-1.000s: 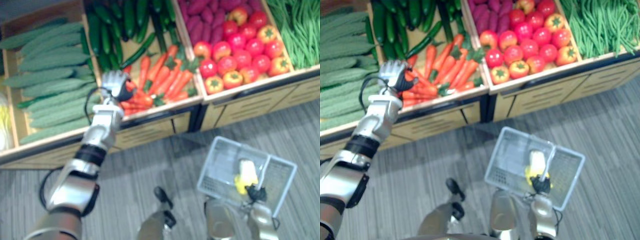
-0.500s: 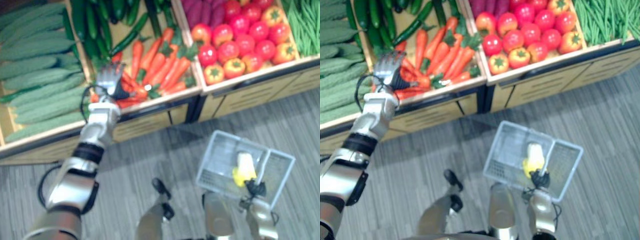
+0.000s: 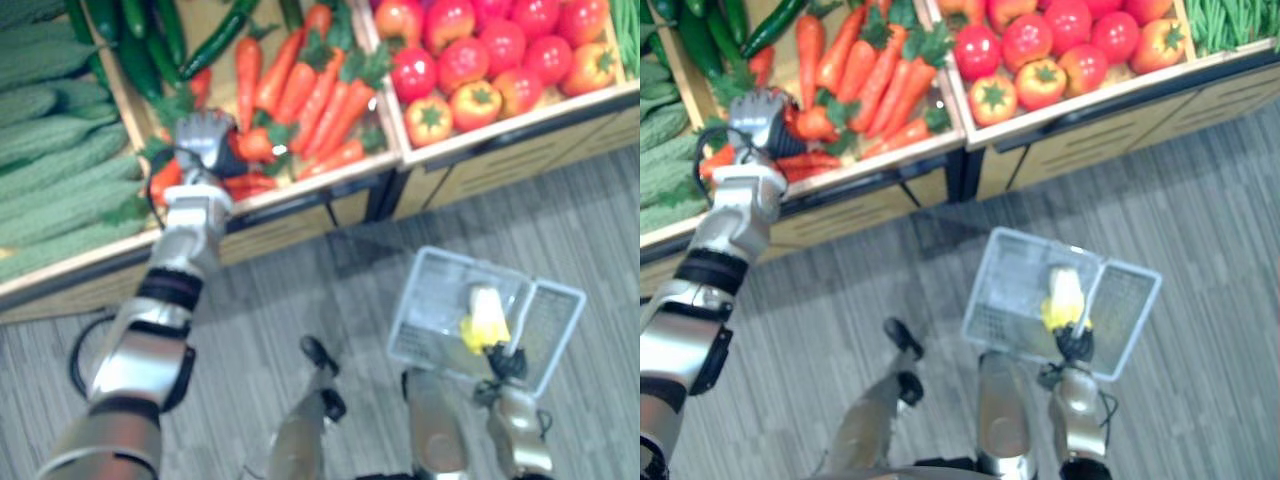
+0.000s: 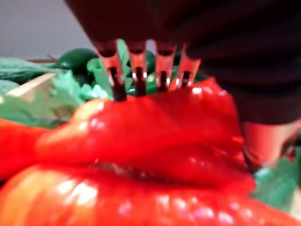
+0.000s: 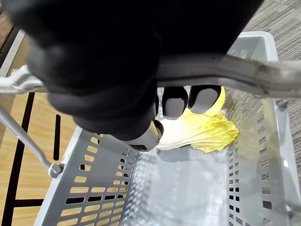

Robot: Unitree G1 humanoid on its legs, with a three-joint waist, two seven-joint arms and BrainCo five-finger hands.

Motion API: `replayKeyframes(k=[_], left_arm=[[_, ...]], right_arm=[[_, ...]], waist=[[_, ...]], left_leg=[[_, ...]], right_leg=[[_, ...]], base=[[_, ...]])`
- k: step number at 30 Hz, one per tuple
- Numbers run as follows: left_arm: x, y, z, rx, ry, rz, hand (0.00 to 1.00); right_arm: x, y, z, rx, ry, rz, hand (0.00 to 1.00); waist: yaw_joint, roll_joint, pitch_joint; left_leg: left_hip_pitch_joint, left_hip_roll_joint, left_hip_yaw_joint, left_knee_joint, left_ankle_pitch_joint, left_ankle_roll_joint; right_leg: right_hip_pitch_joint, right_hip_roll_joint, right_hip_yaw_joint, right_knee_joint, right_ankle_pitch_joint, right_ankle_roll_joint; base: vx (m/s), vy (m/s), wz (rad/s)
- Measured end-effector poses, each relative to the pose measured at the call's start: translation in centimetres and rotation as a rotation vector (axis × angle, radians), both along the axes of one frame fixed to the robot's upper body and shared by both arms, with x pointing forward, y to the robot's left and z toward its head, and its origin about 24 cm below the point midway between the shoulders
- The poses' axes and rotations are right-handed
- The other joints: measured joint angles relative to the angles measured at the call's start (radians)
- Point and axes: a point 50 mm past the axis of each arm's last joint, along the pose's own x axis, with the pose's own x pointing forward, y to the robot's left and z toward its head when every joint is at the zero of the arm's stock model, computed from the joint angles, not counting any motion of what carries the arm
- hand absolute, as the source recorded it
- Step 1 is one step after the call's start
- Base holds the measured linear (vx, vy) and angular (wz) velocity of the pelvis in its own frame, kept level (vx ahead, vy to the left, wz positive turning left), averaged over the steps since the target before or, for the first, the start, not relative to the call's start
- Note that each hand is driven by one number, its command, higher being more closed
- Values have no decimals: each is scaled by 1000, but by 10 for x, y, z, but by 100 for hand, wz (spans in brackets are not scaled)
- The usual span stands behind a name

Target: Pick vegetable in the basket

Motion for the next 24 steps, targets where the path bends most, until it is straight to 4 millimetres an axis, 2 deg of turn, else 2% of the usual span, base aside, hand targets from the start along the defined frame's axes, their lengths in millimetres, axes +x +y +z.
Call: replayKeyframes(k=[7,13,18,20,24], left_arm=[[1,-2,15,0,-29,-11,100],[3,-9,11,23,7,-32,100],[3,-10,11,28,17,-41,100],[0,-8,19,42,-20,-41,100],[-16,4,52,118,-174,-30,100]], right_arm=[[4,2,7,-3,-33,10,100],[2,1,9,-6,-41,8,100],[-7,0,6,-9,-28,1,100],[-9,-1,5,-8,-20,0,100],[-11,-1,1,3,-3,-2,100]], waist=[[4,0,10],[2,8,15],[4,12,17],[4,12,17],[2,14,17]], left_leg=[[-26,14,20,0,-1,-3],[-18,24,21,0,-2,-6],[37,26,8,0,-7,-12],[55,24,0,0,-10,-17],[85,18,-19,0,-9,-16]], right_leg=[[-26,5,7,-13,10,1],[-16,13,2,-13,10,1],[45,11,-22,-12,10,1],[67,9,-29,-10,7,-2],[105,3,-49,-12,-3,-11]], base=[[50,1,-5],[61,-4,-1],[50,11,6],[21,9,7],[9,-4,8]])
